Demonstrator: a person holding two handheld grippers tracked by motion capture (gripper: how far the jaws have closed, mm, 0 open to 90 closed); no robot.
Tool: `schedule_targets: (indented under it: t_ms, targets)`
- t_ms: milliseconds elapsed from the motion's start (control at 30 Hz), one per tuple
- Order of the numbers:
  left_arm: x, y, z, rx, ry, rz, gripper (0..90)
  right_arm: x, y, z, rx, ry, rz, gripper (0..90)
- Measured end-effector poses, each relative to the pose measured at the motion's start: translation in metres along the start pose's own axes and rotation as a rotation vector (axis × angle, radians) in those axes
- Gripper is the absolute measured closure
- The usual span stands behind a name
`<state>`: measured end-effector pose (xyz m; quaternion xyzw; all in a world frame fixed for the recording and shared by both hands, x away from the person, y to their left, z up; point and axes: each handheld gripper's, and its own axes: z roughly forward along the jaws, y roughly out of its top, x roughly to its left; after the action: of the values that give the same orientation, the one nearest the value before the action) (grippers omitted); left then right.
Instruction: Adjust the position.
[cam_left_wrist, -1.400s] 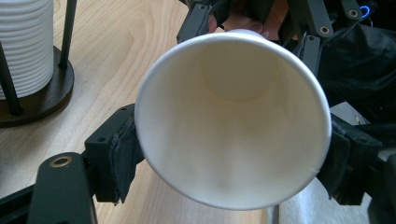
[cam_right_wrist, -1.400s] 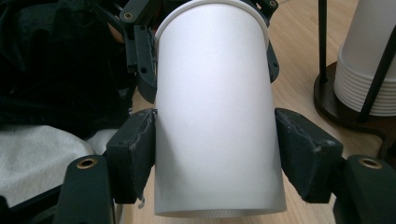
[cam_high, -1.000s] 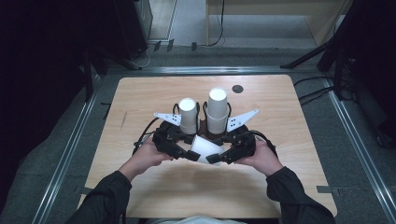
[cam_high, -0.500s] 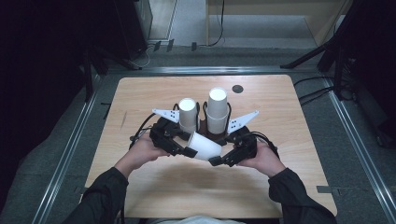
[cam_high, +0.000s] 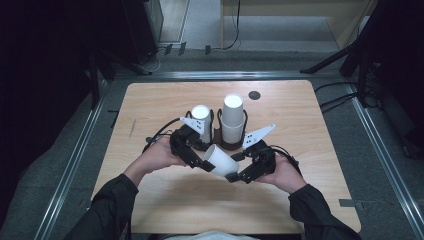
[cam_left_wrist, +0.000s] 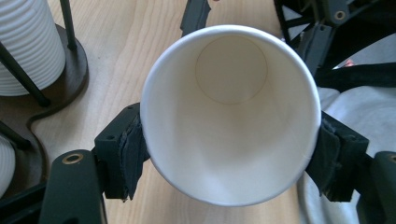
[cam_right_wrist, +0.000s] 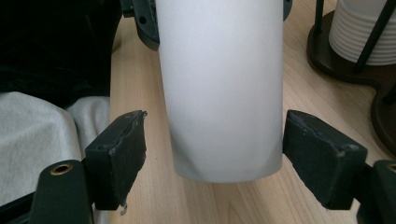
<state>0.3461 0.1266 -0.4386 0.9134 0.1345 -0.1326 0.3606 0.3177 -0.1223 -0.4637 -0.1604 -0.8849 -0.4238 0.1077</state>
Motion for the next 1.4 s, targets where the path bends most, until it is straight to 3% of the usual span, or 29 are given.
schedule_targets:
  t_ms: [167, 600, 933, 1267, 1400]
  targets:
    - [0.004, 0.002, 0.004, 0.019, -0.008, -0.008, 23.9, 0.000, -0.003, 0.002, 0.017, -0.011, 0.004, 22.3]
    - [0.003, 0.007, 0.014, 0.120, 0.012, 0.033, 23.9, -0.003, -0.006, 0.014, 0.068, -0.023, 0.006, 22.3]
    - [0.003, 0.010, 0.025, 0.185, -0.020, 0.035, 23.8, -0.004, -0.007, 0.025, 0.099, -0.018, 0.004, 23.4]
    - [0.002, 0.008, 0.029, 0.206, -0.029, 0.045, 23.0, -0.003, -0.006, 0.035, 0.127, 0.014, 0.010, 32.9]
    - [0.002, 0.007, 0.028, 0.174, -0.027, 0.054, 20.9, -0.001, -0.005, 0.034, 0.125, 0.007, 0.012, 32.6]
